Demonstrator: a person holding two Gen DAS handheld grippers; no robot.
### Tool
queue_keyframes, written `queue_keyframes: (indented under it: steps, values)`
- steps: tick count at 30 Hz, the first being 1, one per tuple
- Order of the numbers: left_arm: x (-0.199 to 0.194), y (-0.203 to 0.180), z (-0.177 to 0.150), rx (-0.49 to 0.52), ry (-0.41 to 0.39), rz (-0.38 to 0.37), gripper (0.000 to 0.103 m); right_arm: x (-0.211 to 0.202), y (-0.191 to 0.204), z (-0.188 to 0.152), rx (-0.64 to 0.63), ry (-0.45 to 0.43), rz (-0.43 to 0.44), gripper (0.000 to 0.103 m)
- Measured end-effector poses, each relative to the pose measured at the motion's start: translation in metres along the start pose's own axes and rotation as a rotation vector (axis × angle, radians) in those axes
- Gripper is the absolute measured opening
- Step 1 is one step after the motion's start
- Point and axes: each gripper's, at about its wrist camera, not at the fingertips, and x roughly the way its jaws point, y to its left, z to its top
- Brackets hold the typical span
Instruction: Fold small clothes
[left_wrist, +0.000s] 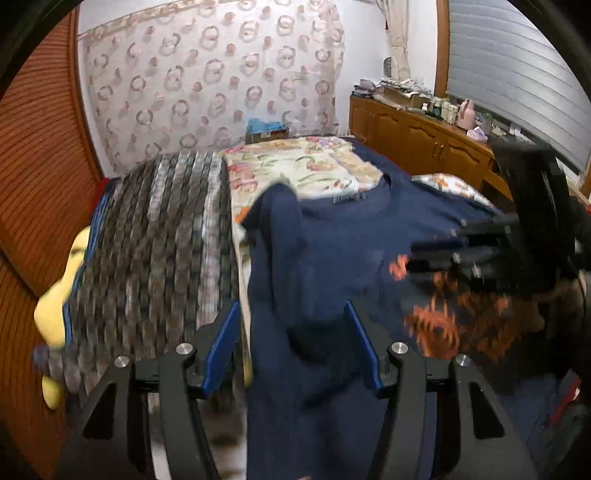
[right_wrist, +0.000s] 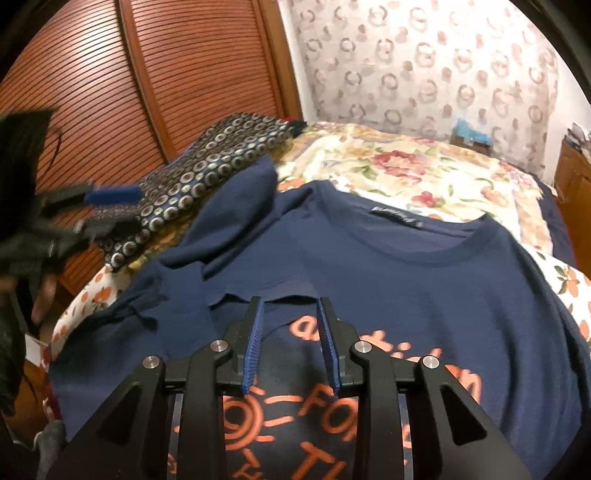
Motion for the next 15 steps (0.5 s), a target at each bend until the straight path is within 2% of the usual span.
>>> queue_keyframes:
  steps: [6, 15]
  values:
    - [0.007, -0.001, -0.043, -0.003, 0.037, -0.003, 0.057, 0.021, 0.025, 0.000, -0.017, 0.039, 0.029, 0.028]
    - [0.015, -0.001, -0.071, -0.021, 0.070, -0.002, 0.057, 0.048, 0.043, 0.003, 0.022, 0.084, 0.048, 0.028]
